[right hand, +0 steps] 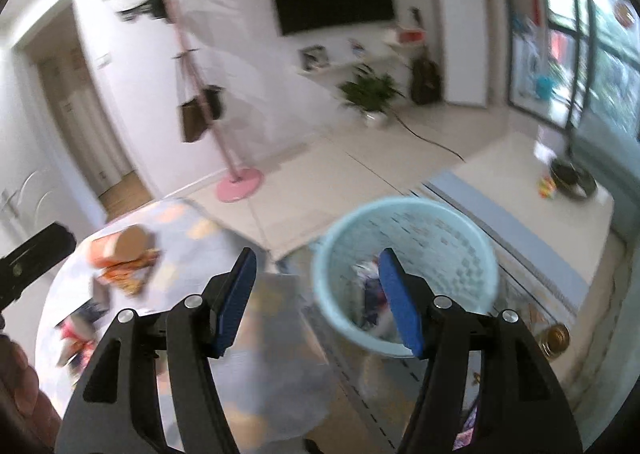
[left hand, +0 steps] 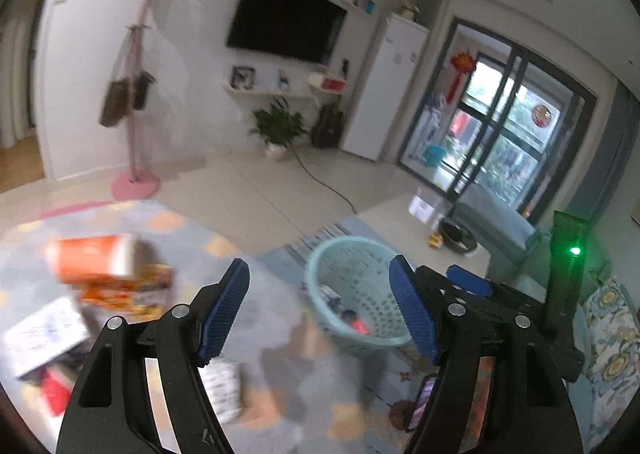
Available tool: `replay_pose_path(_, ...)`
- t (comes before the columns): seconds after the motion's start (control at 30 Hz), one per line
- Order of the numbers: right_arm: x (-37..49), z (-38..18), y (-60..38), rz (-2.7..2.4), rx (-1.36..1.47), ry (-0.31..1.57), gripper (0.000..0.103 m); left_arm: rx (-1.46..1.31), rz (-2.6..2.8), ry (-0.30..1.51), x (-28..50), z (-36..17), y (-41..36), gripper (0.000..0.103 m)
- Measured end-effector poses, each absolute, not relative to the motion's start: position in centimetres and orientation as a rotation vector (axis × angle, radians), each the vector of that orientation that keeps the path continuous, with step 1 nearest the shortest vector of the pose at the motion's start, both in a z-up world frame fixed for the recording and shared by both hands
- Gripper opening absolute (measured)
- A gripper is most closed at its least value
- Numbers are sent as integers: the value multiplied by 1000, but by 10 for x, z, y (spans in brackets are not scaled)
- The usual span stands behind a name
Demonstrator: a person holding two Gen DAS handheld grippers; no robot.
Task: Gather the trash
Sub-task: 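Move both tools back over the table toward the remaining trash, then grasp the red-and-white paper cup with the left tool while the right tool grasps the dotted paper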
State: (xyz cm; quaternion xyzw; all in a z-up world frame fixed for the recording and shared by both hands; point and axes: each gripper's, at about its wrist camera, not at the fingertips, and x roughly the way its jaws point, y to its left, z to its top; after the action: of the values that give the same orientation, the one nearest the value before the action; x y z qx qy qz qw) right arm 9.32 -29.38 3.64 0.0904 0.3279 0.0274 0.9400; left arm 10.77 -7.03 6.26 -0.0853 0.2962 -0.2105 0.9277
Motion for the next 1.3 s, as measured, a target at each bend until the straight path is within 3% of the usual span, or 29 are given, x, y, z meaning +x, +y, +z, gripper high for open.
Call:
replay_pose_path(0.27,72,45,-199,227,92,664,66,-196,-248,564,63,70,33,73)
replay_pose_path(0.5,70,11,-140,312,47,747,66,-209,-180,652,44,36,99,80)
replay_pose_path(0.83,93,-52,-118,273,77,869,66,-111,-181,812,45,-31,109,80)
replay_pose_path(1.27,100,-62,-102,296,20,914,65,-41,-197,852,50,-52,107,79)
replay_pose_path(1.3,101,-62,-101,297,13,918,61,-36,-200,852,49,-52,107,79)
